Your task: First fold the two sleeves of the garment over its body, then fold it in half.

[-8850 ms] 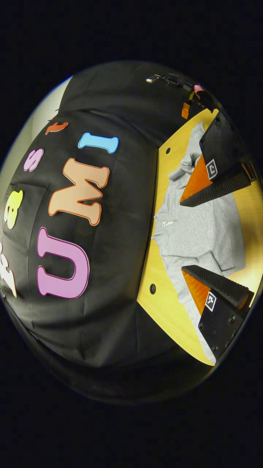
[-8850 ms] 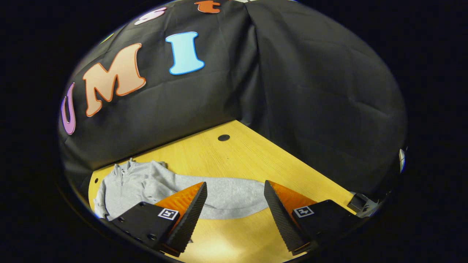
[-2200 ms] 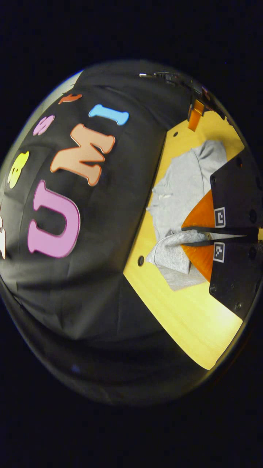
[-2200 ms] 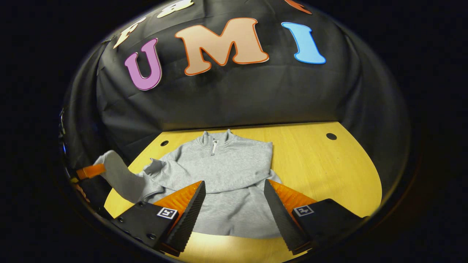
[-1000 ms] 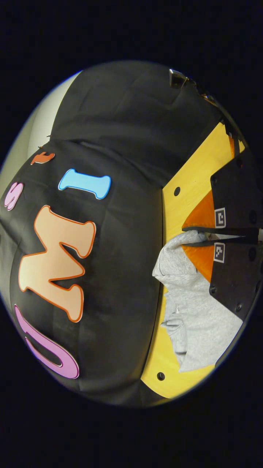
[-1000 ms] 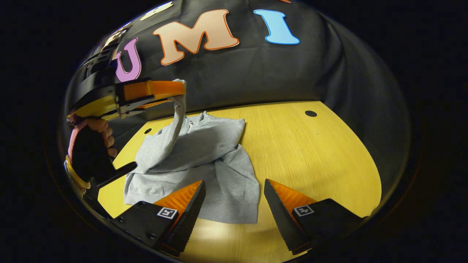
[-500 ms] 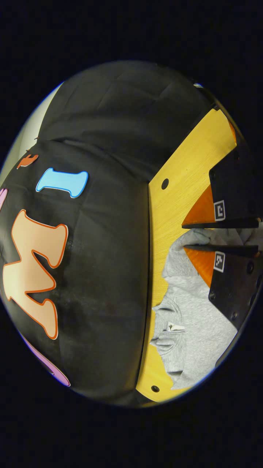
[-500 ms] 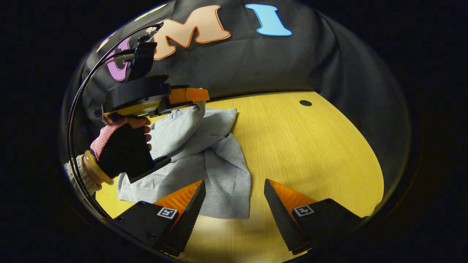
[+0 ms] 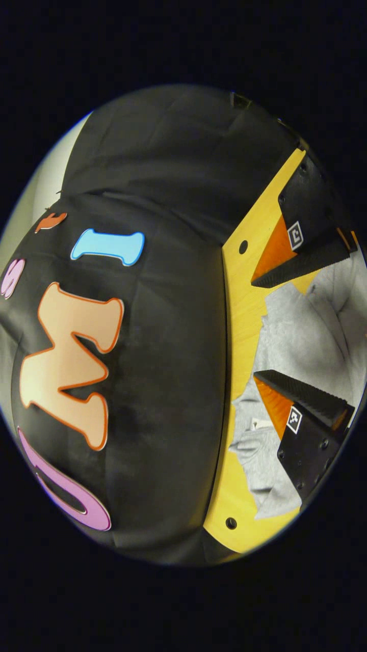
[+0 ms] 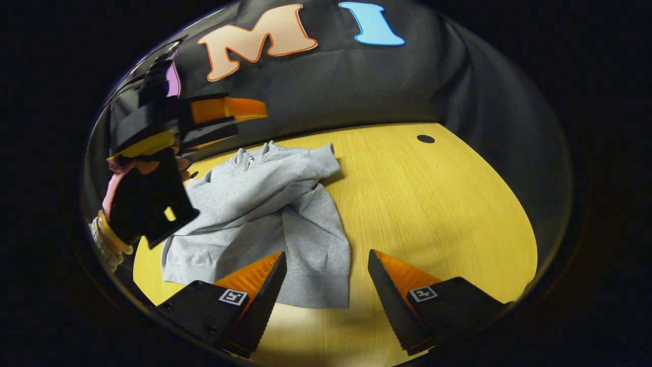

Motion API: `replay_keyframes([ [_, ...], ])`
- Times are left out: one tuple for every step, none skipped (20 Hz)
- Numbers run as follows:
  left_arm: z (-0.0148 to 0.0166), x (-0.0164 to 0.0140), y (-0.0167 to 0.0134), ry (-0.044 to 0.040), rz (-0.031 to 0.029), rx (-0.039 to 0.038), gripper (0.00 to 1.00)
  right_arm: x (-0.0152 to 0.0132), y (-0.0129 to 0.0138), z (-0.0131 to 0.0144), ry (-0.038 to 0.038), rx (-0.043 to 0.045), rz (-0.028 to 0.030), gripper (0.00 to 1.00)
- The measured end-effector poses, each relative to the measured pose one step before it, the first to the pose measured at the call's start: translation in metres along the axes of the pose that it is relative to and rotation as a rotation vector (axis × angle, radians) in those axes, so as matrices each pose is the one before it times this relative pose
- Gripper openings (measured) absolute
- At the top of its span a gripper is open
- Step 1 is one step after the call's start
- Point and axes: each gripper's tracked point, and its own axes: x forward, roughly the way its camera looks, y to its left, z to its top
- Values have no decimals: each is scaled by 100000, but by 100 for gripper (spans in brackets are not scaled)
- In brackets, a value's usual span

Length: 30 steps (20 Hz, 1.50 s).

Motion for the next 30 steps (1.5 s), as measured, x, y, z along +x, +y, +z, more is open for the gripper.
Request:
replay_keyframes([
  [632, -1483, 1656, -1452, 2695, 537, 94, 146, 148, -229, 499, -813, -143, 99],
  [485, -1524, 1896, -1176, 3210, 1179, 94, -97, 187, -165, 383, -833, 71, 99],
  [180, -1548, 1891, -501, 3098, 1325, 94, 121, 129, -195, 130, -711, 12, 99],
  [-276, -1649, 2073, 221, 3075, 1498, 94, -28, 169, -342, 452, -343, 281, 99],
  [-536, -1567, 2092, 968, 3322, 1372, 94, 120, 167, -251, 524, -436, 91, 99],
  [-803, -1390, 1962, 1597, 3485, 1137, 94, 126, 29, -286, 801, -409, -331, 99],
  [-1222, -1499, 1873, 2337, 3100, 529, 94, 97, 109, -221, 760, -312, 79, 99],
  [-1312, -1530, 1840, 1929, 3001, 69, 94, 89, -49, -297, 684, -387, -546, 96],
  [-1260, -1423, 1627, 1764, 2222, -447, 94, 102, 42, -140, 213, -120, -109, 99],
  [-1547, -1164, 1374, 2980, 1924, -927, 94, 120, 120, -149, 509, 126, -120, 99],
  [-2032, -1110, 1241, 3541, 1878, -1314, 94, 81, 51, -235, 455, 98, -121, 99],
  [-1851, -810, 985, 3526, 1654, -1377, 94, 97, -66, -215, 546, -4, -453, 96],
  [-1518, -900, 843, 2769, 1498, -1183, 94, 69, -58, -181, 434, -182, -397, 99],
  [-1244, -601, 648, 2054, 1197, -1149, 94, 139, 75, -262, 475, -324, -316, 99],
  [-1004, -600, 450, 1657, 1016, -1058, 95, 147, 9, -184, 220, -400, -498, 96],
  [-933, -359, 343, 1392, 559, -933, 95, 45, 19, -263, 321, -247, -62, 96],
  [-860, -166, 135, 1398, 348, -1305, 95, 130, 17, -206, 358, -7, -476, 96],
  [-838, -349, -102, 1955, -23, -1409, 95, 74, 86, -355, 318, 53, -113, 99],
  [-1072, -397, -8, 1481, 19, -1030, 95, 117, 209, -278, 563, -65, 41, 99],
  [-860, -250, -44, 1039, 171, -892, 95, 79, 203, -308, 193, -412, -137, 99],
  [-618, -279, -189, 1023, -121, -918, 95, 64, 127, -257, 208, -606, -99, 96],
  [-833, -17, -102, 951, 301, -865, 94, 75, 237, -289, 109, -588, -112, 99],
  [-709, -80, -180, 1063, 305, -757, 94, 10, 171, -232, 186, -622, 43, 99],
  [-632, -7, -227, 1021, -26, -735, 94, 96, 152, -272, 181, -968, -320, 99],
  [-748, -140, -236, 954, -190, -170, 94, 18, 37, -198, -41, -1087, -461, 99],
  [-711, -89, -32, 1256, 543, 411, 94, 34, 31, -39, -319, -1058, -544, 99],
  [-727, 73, 90, 1197, 712, 452, 94, 18, -32, 5, -310, -700, -565, 99],
  [-587, 103, -45, 1431, 255, 50, 95, 88, 128, -168, 79, -535, -159, 99],
  [-512, 12, -59, 842, 139, 243, 95, 115, 72, -121, 234, -677, -354, 96],
  [-439, 73, 140, 753, 716, 75, 95, 70, -42, -48, 27, -712, -397, 99],
])
